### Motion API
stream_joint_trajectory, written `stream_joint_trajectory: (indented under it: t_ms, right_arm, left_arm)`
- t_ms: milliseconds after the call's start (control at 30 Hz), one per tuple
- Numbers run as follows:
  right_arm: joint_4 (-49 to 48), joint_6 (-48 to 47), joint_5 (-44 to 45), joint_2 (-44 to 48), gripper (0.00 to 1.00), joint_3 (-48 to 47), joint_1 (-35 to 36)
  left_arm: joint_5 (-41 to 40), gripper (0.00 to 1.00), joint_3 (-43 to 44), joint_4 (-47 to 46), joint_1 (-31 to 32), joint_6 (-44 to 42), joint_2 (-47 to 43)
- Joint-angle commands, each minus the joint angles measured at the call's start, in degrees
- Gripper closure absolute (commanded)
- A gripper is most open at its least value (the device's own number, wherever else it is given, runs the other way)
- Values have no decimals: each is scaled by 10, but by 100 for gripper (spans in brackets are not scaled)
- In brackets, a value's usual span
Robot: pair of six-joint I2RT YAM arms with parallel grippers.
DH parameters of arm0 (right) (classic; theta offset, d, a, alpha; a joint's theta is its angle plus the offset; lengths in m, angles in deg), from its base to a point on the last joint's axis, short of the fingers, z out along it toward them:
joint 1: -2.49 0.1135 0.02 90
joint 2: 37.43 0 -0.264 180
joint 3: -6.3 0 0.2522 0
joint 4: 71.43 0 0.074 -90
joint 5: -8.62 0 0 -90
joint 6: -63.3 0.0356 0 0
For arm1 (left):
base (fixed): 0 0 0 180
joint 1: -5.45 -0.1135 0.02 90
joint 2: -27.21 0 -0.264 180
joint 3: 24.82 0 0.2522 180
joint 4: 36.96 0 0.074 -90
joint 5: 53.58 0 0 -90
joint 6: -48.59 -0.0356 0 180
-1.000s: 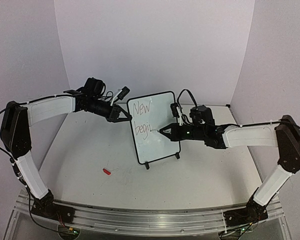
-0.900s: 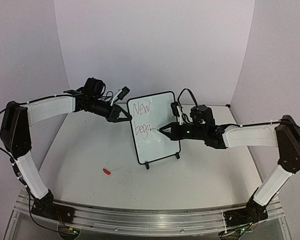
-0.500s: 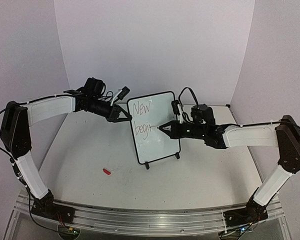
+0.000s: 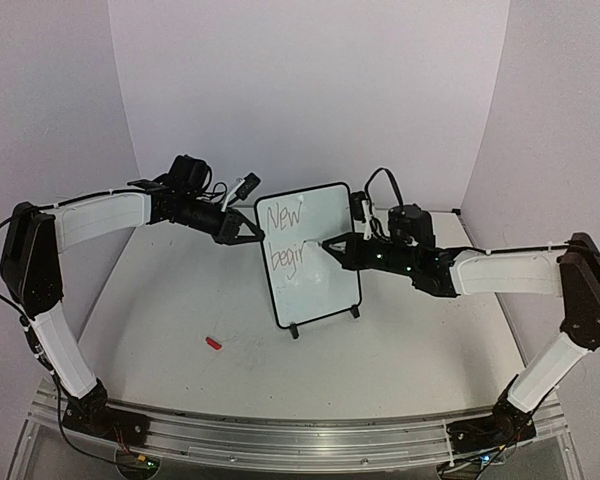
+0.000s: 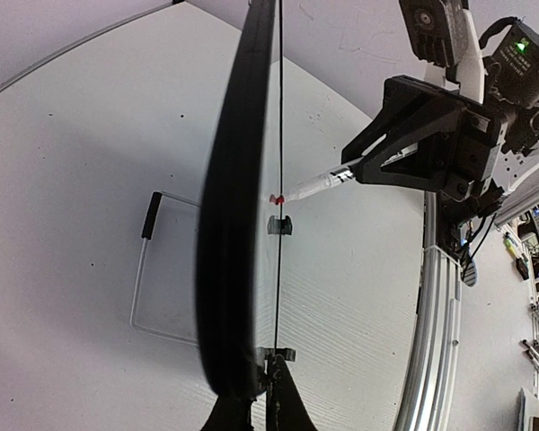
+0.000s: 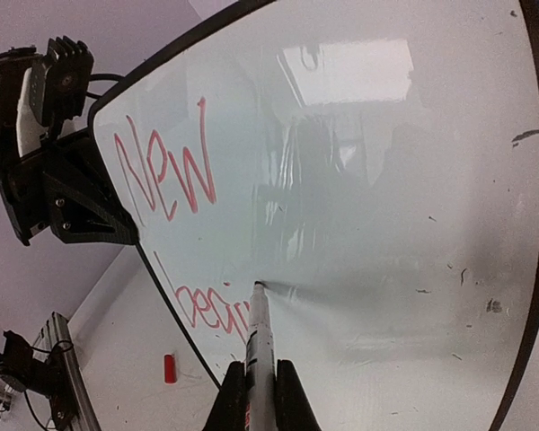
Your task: Write a sentence on the whiteboard
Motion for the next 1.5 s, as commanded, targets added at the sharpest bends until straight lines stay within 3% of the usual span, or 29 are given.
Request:
stream_joint_trajectory:
  t_ms: [0,733,1467]
  right_arm:
    - [-20,7,20,17,100,16,-1]
    - [-13,18,-15,73,100,55,-2]
    - [6,8,13,11,100,21,-2]
  left_arm:
    - [-11,100,6,36,18,-24,2]
    - [-11,100,6,36,20,-23,3]
    - [-13,100,6,38,21,-25,3]
